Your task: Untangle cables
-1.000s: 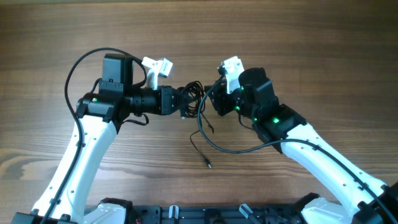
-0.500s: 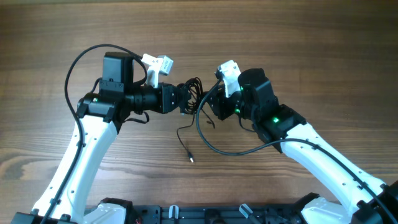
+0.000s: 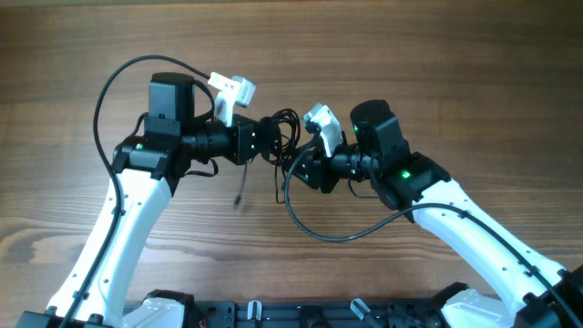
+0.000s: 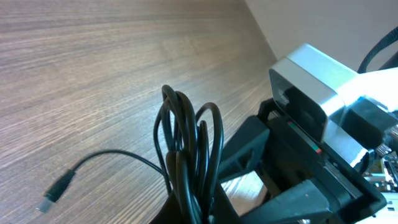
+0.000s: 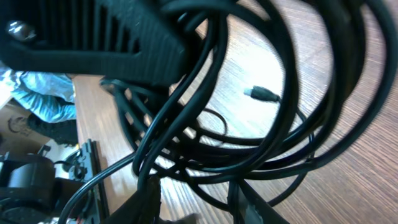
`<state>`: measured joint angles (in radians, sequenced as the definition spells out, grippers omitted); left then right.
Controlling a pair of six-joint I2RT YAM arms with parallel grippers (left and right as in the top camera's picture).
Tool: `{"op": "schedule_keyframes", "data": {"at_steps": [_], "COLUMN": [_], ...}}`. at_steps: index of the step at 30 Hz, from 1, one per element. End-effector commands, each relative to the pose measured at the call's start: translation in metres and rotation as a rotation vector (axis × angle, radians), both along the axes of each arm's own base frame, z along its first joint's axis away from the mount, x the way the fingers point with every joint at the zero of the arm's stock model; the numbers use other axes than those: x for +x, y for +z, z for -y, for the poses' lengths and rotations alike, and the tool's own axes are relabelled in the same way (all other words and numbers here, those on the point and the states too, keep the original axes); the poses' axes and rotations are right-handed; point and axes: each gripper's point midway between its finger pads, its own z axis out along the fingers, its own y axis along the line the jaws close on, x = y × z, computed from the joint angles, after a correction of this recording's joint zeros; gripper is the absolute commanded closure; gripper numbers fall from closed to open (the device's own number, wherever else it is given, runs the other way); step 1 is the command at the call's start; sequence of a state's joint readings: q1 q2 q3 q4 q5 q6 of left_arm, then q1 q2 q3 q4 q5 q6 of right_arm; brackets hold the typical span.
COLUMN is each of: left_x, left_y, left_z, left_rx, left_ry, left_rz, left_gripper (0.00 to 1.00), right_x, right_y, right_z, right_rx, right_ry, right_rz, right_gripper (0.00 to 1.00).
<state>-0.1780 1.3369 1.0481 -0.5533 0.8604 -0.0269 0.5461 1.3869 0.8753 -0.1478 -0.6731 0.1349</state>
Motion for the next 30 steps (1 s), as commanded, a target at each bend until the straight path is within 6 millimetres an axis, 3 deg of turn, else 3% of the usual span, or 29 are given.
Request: {"op": "schedule_keyframes", "data": {"at_steps": [1, 3, 9, 14, 20, 25, 30], "left_x": [0.011, 0.013, 0.011, 0.009, 0.019, 0.018, 0.013], "left_y": [0.005, 0.005, 0.004, 0.005, -0.010, -0.010, -0.005], "left_z": [-0.014, -0.018, -0.018, -0.016, -0.031, -0.031, -0.024], "left_rx": [0.028, 0.028, 0.029, 0.016, 0.101, 0.090, 0.048], "left_ry": [0.050, 0.061, 0.059, 0.047, 0.167, 0.176, 0.136], "left_rz": [0.052, 0.052, 0.042, 0.035, -0.017, -0.035, -0.042], "left_gripper": [0.96, 0.96, 0.96, 0.96, 0.96, 0.96, 0.96], "right_x": [0.004, 0.032, 0.054, 0.040, 0.034, 0.013, 0.022], "right_y": [0.001, -0.013, 0.011, 0.018, 0.032, 0.022, -0.003], "right_z": [0.000, 0.022, 0.018, 0.006, 0.007, -0.006, -0.012], "right_rx": [0.010, -0.070, -0.017, 0.020, 0.047, 0.128, 0.105], "right_ry": [-0.068, -0.285, -0.310, -0.193, -0.193, -0.143, -0.150], "right_rz": [-0.055, -0.077, 0.075, 0.092, 0.097, -0.155, -0.202], "right_gripper": [0.55, 0.53, 0.53, 0.54, 0.64, 0.67, 0.69]}}
